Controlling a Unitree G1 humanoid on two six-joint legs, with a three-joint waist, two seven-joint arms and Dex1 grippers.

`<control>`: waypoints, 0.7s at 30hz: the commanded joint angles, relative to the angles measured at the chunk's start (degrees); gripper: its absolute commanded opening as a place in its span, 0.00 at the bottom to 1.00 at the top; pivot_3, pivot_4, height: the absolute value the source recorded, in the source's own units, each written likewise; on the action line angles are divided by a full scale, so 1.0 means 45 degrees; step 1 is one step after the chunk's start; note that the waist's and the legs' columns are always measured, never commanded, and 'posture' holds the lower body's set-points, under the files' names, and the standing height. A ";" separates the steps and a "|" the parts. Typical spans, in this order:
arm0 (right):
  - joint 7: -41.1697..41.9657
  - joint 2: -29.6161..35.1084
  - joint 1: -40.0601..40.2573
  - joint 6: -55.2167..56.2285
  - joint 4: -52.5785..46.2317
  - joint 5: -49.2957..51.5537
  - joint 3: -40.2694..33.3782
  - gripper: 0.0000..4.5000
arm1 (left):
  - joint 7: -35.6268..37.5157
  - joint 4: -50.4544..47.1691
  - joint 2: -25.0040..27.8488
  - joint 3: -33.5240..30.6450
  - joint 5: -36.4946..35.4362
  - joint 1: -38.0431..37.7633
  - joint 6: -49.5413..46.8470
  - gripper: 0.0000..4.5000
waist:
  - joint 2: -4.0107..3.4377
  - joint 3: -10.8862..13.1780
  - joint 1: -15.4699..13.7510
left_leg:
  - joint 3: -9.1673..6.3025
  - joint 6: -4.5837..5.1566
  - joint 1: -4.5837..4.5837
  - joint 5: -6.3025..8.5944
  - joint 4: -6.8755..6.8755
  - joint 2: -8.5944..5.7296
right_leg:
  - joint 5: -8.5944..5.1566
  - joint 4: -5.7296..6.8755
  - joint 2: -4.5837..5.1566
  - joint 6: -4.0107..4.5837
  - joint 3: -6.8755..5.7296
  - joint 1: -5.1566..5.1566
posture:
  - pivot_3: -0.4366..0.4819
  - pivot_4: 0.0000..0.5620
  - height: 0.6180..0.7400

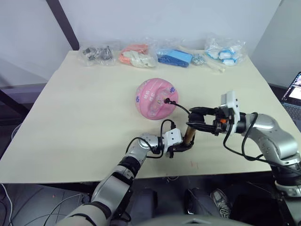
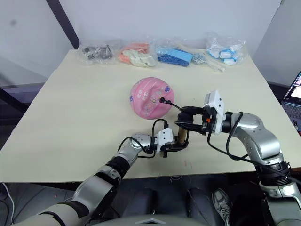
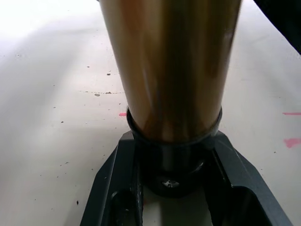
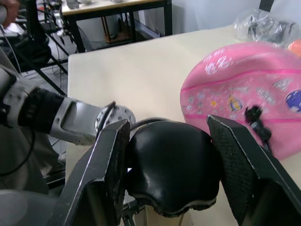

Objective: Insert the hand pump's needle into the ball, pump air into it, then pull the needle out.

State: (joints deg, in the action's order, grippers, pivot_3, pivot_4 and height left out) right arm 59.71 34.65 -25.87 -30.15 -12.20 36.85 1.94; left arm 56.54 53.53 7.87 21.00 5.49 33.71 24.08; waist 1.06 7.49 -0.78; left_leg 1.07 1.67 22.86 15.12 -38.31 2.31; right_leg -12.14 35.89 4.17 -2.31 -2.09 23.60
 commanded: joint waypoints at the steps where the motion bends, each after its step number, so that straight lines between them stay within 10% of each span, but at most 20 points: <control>1: -0.0040 0.0322 -0.1133 -0.0614 -0.0401 0.1412 -0.1515 0.46 | -0.0034 0.1098 0.0303 0.0495 0.0867 -0.0528 -0.0613 0.25 | 0.0006 0.0015 -0.0006 | 0.0000 0.0000 0.0000 0.0000 0.0000 0.0000 | 0.0000 0.0000 -0.0002 0.0001 -0.0004 -0.0001 | 0.48 0.27 1.00; 12: -0.0970 0.1186 -0.3708 -0.3081 -0.0003 0.4547 -0.3503 0.46 | 0.0018 0.1134 0.0289 0.0460 0.0872 -0.0510 -0.0572 0.25 | -0.0009 0.0101 -0.0006 | -0.0002 0.0000 0.0008 0.0000 -0.0003 0.0001 | 0.0003 -0.0001 0.0008 0.0002 -0.0009 0.0002 | 0.48 0.27 1.00; 21: -0.0951 0.0447 -0.1121 -0.2161 -0.0676 0.2958 -0.1954 0.46 | -0.0008 0.1152 0.0304 0.0437 0.0885 -0.0496 -0.0568 0.25 | 0.0016 0.0088 -0.0004 | -0.0001 0.0001 0.0007 0.0000 0.0002 -0.0003 | 0.0002 -0.0006 0.0006 0.0003 -0.0014 -0.0010 | 0.48 0.27 1.00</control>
State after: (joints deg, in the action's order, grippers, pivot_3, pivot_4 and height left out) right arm 55.08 36.69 -32.53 -40.37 -14.94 52.75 -9.17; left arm 56.91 53.62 7.65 20.81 5.49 34.12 24.08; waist 1.13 7.89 -0.80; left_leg 1.07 1.67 22.85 15.12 -38.31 2.30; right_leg -12.14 35.87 4.19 -2.31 -2.16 23.52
